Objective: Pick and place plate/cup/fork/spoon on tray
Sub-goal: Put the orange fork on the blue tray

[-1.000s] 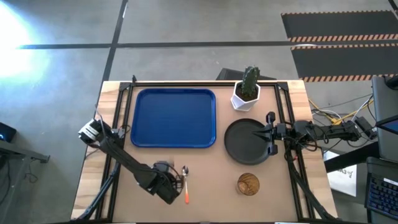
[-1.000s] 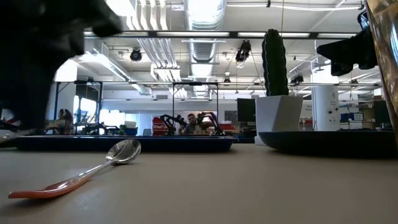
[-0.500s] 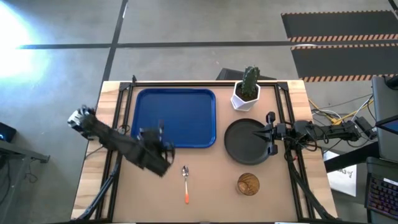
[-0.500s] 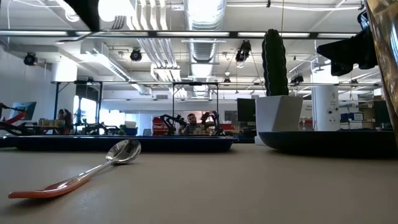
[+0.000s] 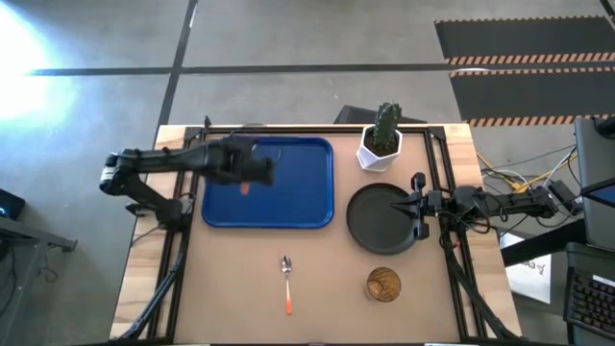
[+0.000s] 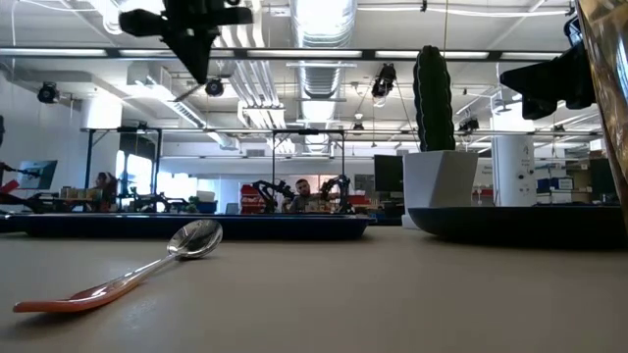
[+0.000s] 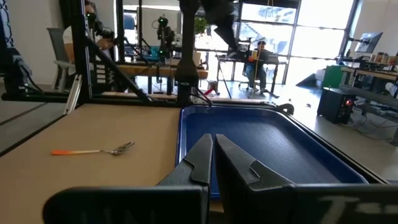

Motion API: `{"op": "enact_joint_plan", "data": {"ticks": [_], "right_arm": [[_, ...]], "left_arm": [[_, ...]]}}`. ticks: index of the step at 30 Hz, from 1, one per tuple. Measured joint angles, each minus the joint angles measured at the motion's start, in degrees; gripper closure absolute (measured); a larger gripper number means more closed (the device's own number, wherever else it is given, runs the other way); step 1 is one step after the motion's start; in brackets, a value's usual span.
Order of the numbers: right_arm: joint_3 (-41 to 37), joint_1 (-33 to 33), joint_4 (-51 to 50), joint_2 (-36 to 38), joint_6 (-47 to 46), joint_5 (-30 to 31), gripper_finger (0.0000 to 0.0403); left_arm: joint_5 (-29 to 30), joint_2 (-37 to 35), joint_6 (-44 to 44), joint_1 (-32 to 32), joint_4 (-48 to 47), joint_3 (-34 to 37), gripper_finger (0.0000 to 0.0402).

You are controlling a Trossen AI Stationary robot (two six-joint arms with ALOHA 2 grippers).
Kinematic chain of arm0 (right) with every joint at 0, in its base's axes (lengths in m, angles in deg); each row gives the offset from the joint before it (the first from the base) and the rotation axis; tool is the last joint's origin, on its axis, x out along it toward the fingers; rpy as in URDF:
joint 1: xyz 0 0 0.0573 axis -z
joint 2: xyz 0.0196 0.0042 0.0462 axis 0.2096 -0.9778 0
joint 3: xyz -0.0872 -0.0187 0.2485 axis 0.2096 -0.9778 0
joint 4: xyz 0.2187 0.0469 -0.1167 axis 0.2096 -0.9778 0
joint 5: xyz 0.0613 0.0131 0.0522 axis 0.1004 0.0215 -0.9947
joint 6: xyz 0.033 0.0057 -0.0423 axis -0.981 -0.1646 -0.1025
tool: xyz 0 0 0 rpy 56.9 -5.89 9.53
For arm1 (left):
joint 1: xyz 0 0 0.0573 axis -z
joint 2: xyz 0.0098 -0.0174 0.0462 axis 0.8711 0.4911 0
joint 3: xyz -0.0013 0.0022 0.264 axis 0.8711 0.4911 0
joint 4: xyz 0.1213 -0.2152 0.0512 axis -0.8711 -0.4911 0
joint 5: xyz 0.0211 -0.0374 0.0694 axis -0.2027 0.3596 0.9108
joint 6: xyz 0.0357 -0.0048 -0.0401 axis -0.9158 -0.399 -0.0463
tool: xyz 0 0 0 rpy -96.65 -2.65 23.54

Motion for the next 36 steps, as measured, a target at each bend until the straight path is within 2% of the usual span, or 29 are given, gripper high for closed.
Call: {"op": "enact_joint_plan", "data": {"ticks": [4, 8, 12, 16, 19, 28, 36], "right_arm": [[0.0, 0.0, 0.0, 0.0, 0.0, 0.0, 0.0394], [0.0, 0.0, 0.0, 0.0, 0.0, 0.0, 0.0394], [0.0, 0.0, 0.0, 0.0, 0.0, 0.0, 0.0394], [0.0, 0.0, 0.0, 0.0, 0.0, 0.0, 0.0394], [0.0, 0.0, 0.0, 0.0, 0.0, 0.0, 0.0394], [0.0, 0.0, 0.0, 0.0, 0.0, 0.0, 0.0394], [0.0, 0.0, 0.0, 0.0, 0.0, 0.0, 0.0394]], "left_arm": [[-1.7, 0.0, -9.1, -5.0, 8.6, 1.3, 0.0401], [-5.2, -0.2, -10.7, -8.5, 7.7, 6.0, 0.0401], [-9.0, -2.6, -8.9, -10.3, 10.0, 14.8, 0.0401], [-13.6, -6.8, -8.2, -11.2, 23.6, 26.6, 0.0401], [-14.7, -10.6, -5.7, -11.2, 32.4, 34.6, 0.0401], [-16.3, -20.8, 3.7, -11.3, 30.3, 47.8, 0.0401], [-16.5, -24.7, 3.8, -11.3, 30.4, 53.3, 0.0401]]}}
